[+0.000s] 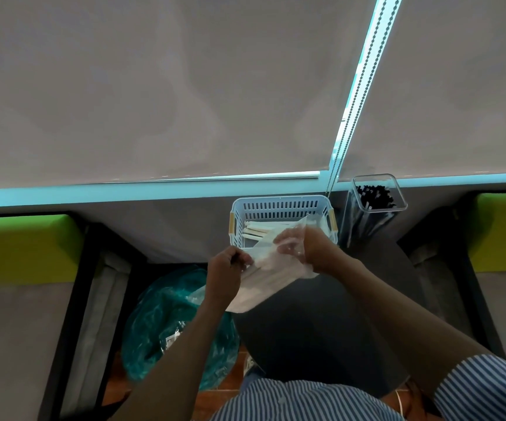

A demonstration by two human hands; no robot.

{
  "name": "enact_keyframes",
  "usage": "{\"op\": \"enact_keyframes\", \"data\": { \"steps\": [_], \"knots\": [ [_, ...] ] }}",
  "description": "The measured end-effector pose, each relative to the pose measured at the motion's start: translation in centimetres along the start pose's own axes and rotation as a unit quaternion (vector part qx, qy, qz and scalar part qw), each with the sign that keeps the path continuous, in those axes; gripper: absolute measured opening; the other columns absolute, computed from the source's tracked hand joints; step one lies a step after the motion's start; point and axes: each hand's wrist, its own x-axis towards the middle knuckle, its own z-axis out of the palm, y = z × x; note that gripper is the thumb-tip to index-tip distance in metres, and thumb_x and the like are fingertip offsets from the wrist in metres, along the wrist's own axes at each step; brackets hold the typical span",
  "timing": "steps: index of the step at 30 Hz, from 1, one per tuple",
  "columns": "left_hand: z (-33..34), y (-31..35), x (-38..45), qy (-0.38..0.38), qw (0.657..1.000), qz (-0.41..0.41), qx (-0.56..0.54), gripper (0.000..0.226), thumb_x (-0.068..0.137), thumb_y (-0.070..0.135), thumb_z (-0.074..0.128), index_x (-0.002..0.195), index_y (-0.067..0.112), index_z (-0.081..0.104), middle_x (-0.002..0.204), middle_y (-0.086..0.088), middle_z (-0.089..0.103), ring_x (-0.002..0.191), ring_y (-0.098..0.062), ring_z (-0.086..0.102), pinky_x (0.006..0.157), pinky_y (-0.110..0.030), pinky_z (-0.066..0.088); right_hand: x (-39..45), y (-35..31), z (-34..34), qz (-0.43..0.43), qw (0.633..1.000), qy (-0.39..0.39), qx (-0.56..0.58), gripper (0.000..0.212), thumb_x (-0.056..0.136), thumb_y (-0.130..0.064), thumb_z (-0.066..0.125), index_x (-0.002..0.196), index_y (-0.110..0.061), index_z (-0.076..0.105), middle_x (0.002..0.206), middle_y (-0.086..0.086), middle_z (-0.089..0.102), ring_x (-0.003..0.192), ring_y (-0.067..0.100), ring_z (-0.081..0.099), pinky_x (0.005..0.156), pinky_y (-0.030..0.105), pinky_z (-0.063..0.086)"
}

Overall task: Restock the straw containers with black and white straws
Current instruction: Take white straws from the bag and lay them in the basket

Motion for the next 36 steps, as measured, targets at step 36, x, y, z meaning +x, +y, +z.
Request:
{"op": "enact_keyframes", "data": {
  "steps": [36],
  "knots": [
    [-1.0,-1.2,0.0,0.065,0.986,-0.088,-0.125,0.043,0.083,-0.023,0.042,0.064,0.010,0.061,0.064,0.000,0.068,0.058,-0.005,0.055,0.060,-0.018,0.048,1.4,-1.6,-1.3,0.010,0.988,0.133,0.079,0.023,0.090,0.000,0.067,0.109,-0.013,0.067,0.102,-0.007,0.064,0.085,-0.002,0.060,0.072,0.002,0.045]
  ]
}}
